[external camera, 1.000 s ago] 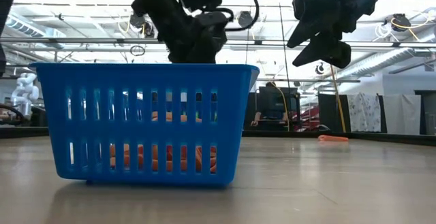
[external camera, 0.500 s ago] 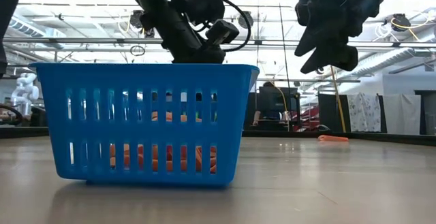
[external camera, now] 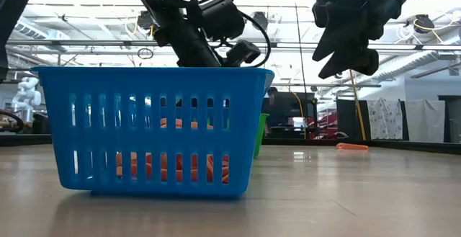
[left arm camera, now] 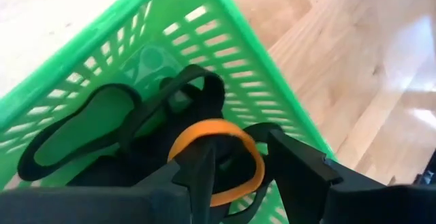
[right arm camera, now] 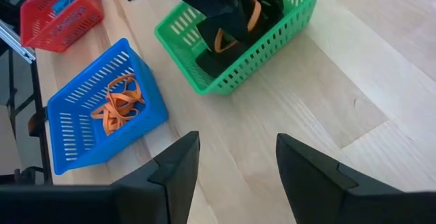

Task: Sort rubber bands into baskets
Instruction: Put the orange rubberband into the blue bin

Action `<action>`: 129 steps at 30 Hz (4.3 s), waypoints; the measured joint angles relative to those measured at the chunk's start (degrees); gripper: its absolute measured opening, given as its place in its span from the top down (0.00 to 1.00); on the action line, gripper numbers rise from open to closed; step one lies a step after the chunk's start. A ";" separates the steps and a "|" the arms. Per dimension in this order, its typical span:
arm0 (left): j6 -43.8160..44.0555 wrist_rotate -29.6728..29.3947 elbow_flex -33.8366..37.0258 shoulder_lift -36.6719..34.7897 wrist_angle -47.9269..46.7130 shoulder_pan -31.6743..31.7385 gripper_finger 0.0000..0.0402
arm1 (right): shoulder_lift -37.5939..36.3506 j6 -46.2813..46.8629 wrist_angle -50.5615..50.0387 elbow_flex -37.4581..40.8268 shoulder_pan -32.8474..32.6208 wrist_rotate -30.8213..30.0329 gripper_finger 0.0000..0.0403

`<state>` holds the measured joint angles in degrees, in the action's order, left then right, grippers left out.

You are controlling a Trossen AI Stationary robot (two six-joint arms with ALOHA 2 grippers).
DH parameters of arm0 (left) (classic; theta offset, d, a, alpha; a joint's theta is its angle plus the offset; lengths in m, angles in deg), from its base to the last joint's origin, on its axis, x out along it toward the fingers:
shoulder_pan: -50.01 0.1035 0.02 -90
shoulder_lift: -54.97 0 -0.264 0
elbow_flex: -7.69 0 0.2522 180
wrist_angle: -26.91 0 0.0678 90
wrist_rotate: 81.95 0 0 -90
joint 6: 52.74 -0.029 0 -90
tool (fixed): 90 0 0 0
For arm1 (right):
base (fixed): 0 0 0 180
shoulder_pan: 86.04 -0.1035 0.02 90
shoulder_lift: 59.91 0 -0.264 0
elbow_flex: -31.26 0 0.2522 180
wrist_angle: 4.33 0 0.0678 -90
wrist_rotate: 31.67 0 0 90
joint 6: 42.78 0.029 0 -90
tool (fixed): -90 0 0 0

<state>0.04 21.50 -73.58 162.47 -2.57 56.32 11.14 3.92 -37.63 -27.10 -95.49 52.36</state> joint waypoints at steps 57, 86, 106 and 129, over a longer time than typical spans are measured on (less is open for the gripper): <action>11.93 -3.38 -0.04 -5.19 -2.03 -28.96 0.86 | -0.02 -7.91 1.17 0.00 0.00 3.36 0.54; -28.49 -13.09 0.41 -29.12 -42.56 5.47 0.78 | 0.00 10.78 2.39 0.00 -0.02 -0.48 0.54; -54.91 -13.51 10.29 -13.32 -30.93 45.38 0.78 | 0.02 19.93 8.25 0.00 -0.02 -3.37 0.54; -62.16 -14.99 9.27 -4.48 -25.49 46.55 0.78 | 0.02 21.76 8.18 0.00 -0.02 -4.55 0.54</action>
<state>-62.12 6.51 -64.31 157.99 -28.06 102.86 11.16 25.68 -29.45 -27.10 -95.52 47.81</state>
